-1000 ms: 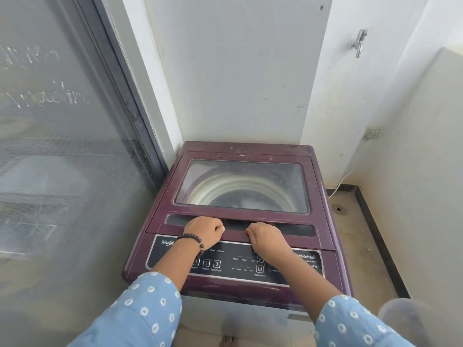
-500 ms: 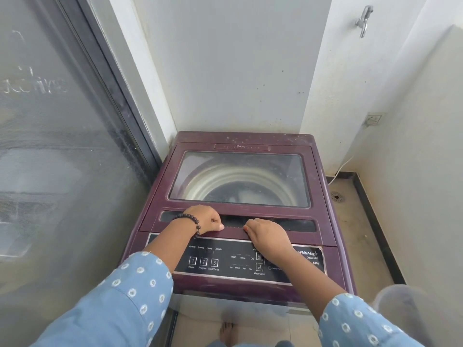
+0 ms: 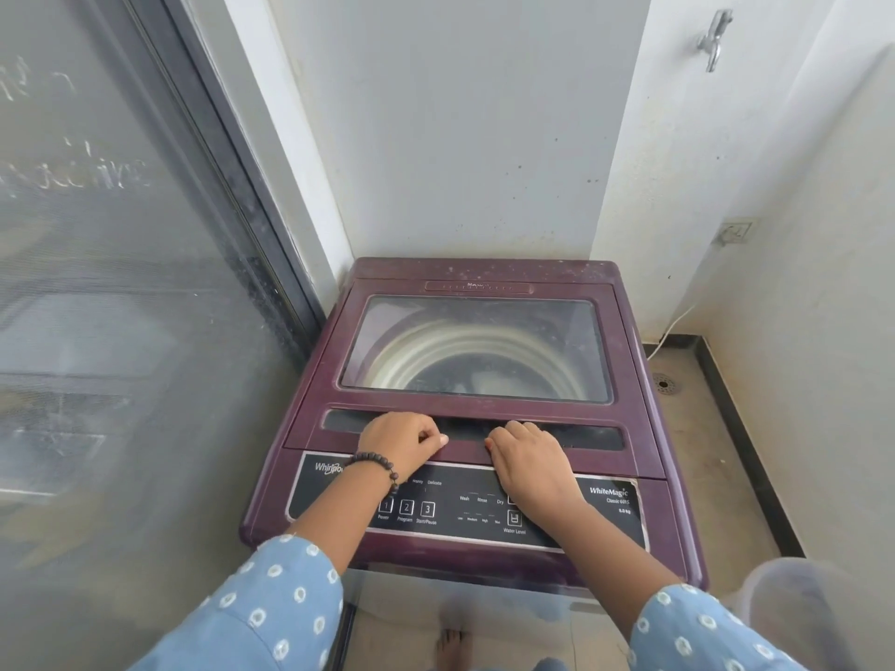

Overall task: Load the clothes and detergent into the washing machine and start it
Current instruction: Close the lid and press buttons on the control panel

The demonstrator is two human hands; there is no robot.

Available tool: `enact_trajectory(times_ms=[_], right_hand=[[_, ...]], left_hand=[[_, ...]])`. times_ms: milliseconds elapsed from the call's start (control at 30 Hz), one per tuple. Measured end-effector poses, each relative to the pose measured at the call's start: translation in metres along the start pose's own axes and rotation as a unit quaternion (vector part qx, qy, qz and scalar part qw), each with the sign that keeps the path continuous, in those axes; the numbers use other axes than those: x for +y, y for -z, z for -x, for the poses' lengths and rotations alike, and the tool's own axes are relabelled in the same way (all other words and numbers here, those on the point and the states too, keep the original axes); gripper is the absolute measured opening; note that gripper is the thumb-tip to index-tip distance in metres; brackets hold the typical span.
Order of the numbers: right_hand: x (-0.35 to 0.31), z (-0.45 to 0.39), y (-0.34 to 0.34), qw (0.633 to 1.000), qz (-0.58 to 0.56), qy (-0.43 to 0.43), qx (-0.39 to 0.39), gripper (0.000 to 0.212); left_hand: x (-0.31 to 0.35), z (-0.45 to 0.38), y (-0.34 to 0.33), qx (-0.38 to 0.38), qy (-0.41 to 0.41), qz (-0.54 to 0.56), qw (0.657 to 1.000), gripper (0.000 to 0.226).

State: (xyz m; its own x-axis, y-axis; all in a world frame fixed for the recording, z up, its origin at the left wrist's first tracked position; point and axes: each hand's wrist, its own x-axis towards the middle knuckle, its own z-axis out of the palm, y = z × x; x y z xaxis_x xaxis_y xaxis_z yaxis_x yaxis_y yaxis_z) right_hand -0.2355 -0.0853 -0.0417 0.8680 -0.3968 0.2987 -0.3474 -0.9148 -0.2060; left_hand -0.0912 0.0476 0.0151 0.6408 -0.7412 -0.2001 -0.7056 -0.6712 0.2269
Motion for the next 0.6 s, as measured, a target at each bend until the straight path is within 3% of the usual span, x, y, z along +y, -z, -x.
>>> enact_trajectory(times_ms=[100,167,367,600], right_hand=[[0.000,-0.001,-0.001,1.000,-0.002,-0.009,0.022,0.031],[-0.002,0.000,0.001,0.999,0.000,0.005,0.032,0.032],[-0.007,-0.004,0.009,0.999,0.027,0.022,0.025,0.043],[-0.008,-0.026,0.031,0.999,0.049,-0.007,-0.011,0.052]], left_hand=[[0.004,0.008,-0.018,0.085,-0.006,0.081,0.993,0.024],[0.006,0.012,-0.027,0.130,-0.025,0.085,0.988,0.037],[0.009,0.007,-0.033,0.219,-0.071,-0.040,0.972,0.052],[0.024,-0.010,-0.020,0.256,-0.092,-0.103,0.957,0.070]])
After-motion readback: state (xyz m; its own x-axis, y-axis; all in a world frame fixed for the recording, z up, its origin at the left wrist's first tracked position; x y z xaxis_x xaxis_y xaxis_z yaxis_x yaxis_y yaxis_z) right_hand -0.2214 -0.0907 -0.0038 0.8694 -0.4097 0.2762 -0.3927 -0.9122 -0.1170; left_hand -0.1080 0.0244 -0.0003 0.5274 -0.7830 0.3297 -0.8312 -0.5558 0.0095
